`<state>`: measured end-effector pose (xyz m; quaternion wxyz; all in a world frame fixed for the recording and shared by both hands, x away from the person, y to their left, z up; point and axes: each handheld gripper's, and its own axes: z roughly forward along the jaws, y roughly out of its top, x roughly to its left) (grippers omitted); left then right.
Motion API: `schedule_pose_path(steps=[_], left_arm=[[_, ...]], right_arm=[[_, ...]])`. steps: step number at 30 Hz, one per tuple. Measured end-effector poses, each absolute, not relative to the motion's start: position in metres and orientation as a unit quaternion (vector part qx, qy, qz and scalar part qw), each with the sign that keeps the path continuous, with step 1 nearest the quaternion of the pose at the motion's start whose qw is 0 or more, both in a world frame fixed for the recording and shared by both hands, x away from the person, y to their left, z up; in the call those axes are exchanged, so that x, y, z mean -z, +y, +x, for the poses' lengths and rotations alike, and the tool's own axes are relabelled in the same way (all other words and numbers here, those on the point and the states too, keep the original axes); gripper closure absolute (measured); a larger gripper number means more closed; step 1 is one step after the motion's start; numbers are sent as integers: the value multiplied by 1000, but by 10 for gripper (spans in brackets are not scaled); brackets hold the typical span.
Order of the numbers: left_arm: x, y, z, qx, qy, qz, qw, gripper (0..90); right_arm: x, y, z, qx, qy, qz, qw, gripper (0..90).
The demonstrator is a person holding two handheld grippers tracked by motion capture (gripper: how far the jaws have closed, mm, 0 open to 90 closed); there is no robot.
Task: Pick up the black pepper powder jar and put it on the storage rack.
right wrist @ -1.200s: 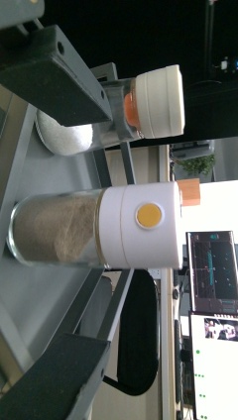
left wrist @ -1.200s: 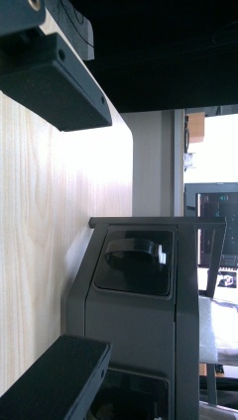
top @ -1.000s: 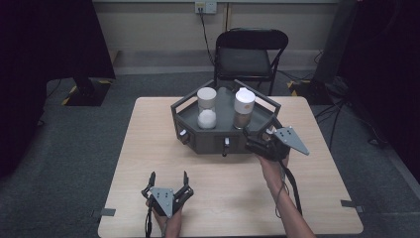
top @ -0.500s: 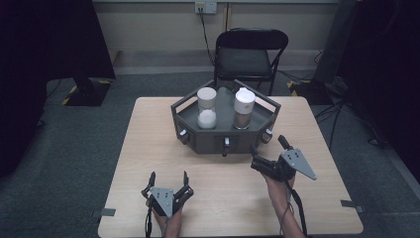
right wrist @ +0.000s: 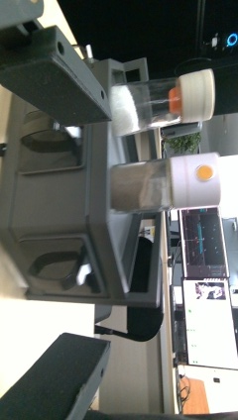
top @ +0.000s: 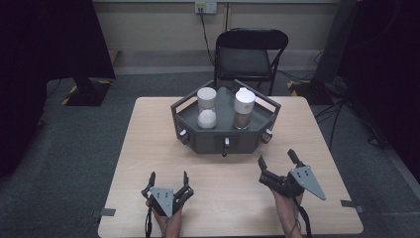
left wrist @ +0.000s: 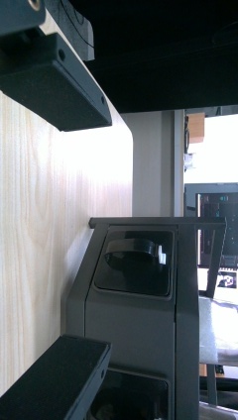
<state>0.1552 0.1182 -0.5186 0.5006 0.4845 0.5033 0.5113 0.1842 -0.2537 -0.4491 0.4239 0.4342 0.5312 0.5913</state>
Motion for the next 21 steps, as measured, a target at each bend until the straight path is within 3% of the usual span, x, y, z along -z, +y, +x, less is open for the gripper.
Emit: schedule_pose_path(steps=[21], left_arm=[[519, 118, 155, -512, 504, 484, 500, 7]], right_arm=[[494, -258, 153, -546, 531, 458, 459, 0]])
